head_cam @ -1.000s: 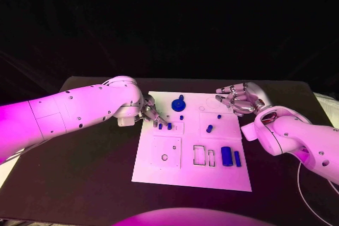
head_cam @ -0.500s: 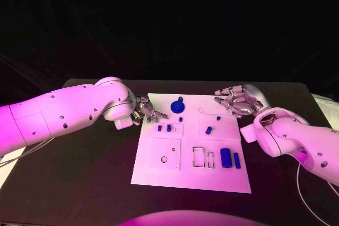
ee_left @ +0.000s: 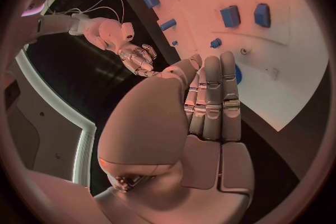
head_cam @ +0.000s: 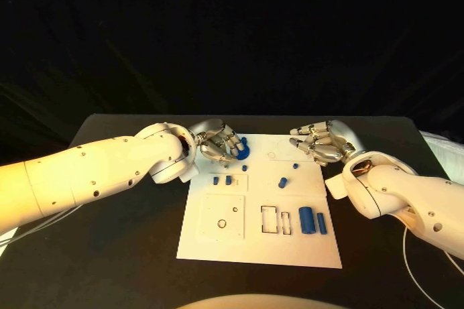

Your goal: Assemble the parts on the task board

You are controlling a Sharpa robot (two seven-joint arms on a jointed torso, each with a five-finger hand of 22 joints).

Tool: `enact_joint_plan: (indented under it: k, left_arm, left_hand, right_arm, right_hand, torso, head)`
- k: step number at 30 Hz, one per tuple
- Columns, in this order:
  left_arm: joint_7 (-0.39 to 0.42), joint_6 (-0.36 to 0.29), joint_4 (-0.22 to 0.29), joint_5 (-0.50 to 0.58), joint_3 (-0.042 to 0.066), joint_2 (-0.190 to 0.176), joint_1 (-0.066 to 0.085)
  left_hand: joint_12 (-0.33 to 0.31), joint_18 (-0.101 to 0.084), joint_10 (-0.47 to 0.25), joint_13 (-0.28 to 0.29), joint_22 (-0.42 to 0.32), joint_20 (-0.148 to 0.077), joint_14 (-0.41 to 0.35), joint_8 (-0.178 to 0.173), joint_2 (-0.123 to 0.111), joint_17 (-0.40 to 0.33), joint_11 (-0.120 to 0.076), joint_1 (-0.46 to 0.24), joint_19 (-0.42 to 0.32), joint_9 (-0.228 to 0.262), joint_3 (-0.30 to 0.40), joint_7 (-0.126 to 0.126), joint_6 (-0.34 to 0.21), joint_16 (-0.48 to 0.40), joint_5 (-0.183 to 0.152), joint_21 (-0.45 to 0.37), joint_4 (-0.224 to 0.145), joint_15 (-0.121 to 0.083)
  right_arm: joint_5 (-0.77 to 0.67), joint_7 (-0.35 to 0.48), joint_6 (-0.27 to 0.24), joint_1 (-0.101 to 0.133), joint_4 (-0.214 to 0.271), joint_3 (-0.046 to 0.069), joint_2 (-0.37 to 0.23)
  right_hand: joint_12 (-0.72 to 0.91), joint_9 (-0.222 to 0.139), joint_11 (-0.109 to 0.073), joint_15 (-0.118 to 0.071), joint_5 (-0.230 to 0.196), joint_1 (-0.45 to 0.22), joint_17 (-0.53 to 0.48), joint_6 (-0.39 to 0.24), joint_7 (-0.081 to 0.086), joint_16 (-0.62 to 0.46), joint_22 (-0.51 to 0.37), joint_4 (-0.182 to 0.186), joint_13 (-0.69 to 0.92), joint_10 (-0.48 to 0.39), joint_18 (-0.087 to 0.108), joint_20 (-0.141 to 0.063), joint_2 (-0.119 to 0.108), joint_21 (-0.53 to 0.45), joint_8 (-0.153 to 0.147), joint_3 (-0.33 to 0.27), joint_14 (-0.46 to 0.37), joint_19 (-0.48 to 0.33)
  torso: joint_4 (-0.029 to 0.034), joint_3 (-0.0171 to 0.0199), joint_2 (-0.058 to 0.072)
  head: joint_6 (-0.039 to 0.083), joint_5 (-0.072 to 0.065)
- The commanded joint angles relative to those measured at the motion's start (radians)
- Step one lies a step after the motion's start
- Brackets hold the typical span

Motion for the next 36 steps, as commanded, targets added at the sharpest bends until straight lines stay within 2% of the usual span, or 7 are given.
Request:
enact_joint_plan:
  k: [1,6,12,16,20,30,36]
  left_arm:
    - [0.125,-0.054,-0.011,-0.19,-0.001,0.016,-0.006]
    - [0.091,-0.043,-0.029,-0.31,-0.003,0.043,-0.017]
    - [0.033,-0.019,-0.039,-0.406,-0.003,0.072,-0.023]
    - [-0.014,0.025,-0.05,-0.431,-0.003,0.085,-0.024]
    - [-0.045,0.028,-0.068,-0.439,-0.003,0.1,-0.024]
    - [-0.089,0.047,-0.097,-0.51,-0.003,0.138,-0.026]
    - [-0.095,0.051,-0.116,-0.524,-0.003,0.155,-0.032]
  left_hand:
    - [-0.008,0.01,0.014,-0.021,-0.001,0.004,0.037,-0.005,-0.022,0.01,-0.004,-0.059,0.041,-0.025,-0.023,-0.008,0.011,0.033,-0.004,0.014,0.024,0.002]
    - [-0.001,0.011,0.033,-0.045,-0.006,0.001,0.148,0.006,-0.033,0.204,-0.012,-0.088,0.11,-0.063,-0.054,-0.017,0.052,0.252,-0.003,0.031,0.034,-0.005]
    - [0.006,-0.024,0.051,-0.075,0.113,-0.007,0.216,0.003,-0.035,0.378,-0.019,-0.086,0.208,-0.112,-0.027,-0.025,0.111,0.446,0.009,0.277,0.031,-0.011]
    - [0.009,-0.028,0.045,-0.086,0.133,-0.006,0.216,-0.004,-0.052,0.392,-0.019,-0.126,0.217,-0.131,-0.053,-0.029,0.127,0.472,-0.028,0.307,0.05,-0.008]
    - [0.018,-0.038,0.053,-0.09,0.167,-0.007,0.237,-0.006,-0.038,0.433,-0.021,-0.117,0.239,-0.141,-0.06,-0.03,0.14,0.513,-0.042,0.379,0.048,-0.013]
    - [0.012,-0.045,0.053,-0.104,0.195,-0.01,0.251,-0.012,-0.021,0.459,-0.022,-0.097,0.257,-0.155,-0.05,-0.036,0.159,0.543,-0.044,0.432,0.041,-0.014]
    - [0.01,-0.061,0.067,-0.115,0.247,-0.012,0.273,-0.022,-0.014,0.507,-0.025,-0.09,0.284,-0.168,-0.038,-0.036,0.17,0.588,-0.042,0.541,0.039,-0.017]
  right_arm:
    - [-0.003,0.014,0.012,-0.002,0.0,0.0,0.001]
    - [-0.002,0.015,0.013,-0.005,0.001,0.0,0.001]
    - [-0.001,0.015,0.012,-0.008,0.001,0.0,0.001]
    - [-0.001,0.015,0.011,-0.008,0.001,0.0,0.0]
    - [-0.001,0.015,0.011,-0.009,0.001,0.0,0.001]
    - [-0.001,0.015,0.013,-0.009,0.0,0.0,0.003]
    - [0.0,0.016,0.014,-0.009,0.0,0.0,0.004]
  right_hand:
    - [-0.004,0.001,0.003,0.009,0.004,-0.001,-0.001,-0.007,0.003,-0.007,-0.001,-0.002,-0.001,-0.007,0.013,0.001,-0.005,-0.003,0.0,0.003,0.012,-0.004]
    - [-0.005,0.001,0.003,0.009,0.005,-0.001,-0.002,-0.007,0.003,-0.008,-0.002,-0.002,-0.002,-0.007,0.013,0.001,-0.005,-0.004,0.0,0.004,0.012,-0.005]
    - [-0.005,0.001,0.003,0.009,0.015,0.001,-0.002,-0.007,0.003,-0.008,-0.002,-0.004,-0.003,-0.009,0.013,0.001,-0.004,-0.005,0.0,0.007,0.011,-0.005]
    - [-0.005,0.001,0.003,0.009,0.017,0.001,-0.002,-0.007,0.004,-0.009,-0.003,-0.004,-0.004,-0.009,0.013,0.001,-0.005,-0.005,0.0,0.008,0.011,-0.005]
    - [-0.005,0.001,0.003,0.009,0.017,0.001,-0.002,-0.007,0.004,-0.009,-0.003,-0.004,-0.004,-0.009,0.013,0.001,-0.005,-0.005,0.0,0.008,0.011,-0.005]
    - [-0.006,0.001,0.003,0.009,0.019,0.0,-0.002,-0.007,0.004,-0.009,-0.003,-0.004,-0.004,-0.009,0.013,0.001,-0.005,-0.006,0.0,0.008,0.011,-0.006]
    - [-0.006,0.001,0.003,0.009,0.019,0.0,-0.002,-0.007,0.004,-0.009,-0.003,-0.004,-0.004,-0.009,0.013,0.001,-0.005,-0.006,0.0,0.008,0.011,-0.006]
  torso:
    - [-0.0006,0.0008,0.001]
    - [-0.0001,0.0005,0.001]
    - [-0.0015,0.0011,0.001]
    - [-0.0004,0.0022,0.001]
    - [0.0006,0.0021,0.001]
    - [-0.0017,0.0021,0.002]
    - [0.0004,0.0018,0.002]
  head:
    - [0.005,-0.005]
    - [0.005,-0.01]
    - [0.006,-0.011]
    - [0.005,-0.01]
    - [0.005,-0.011]
    - [0.006,-0.01]
    - [0.002,-0.016]
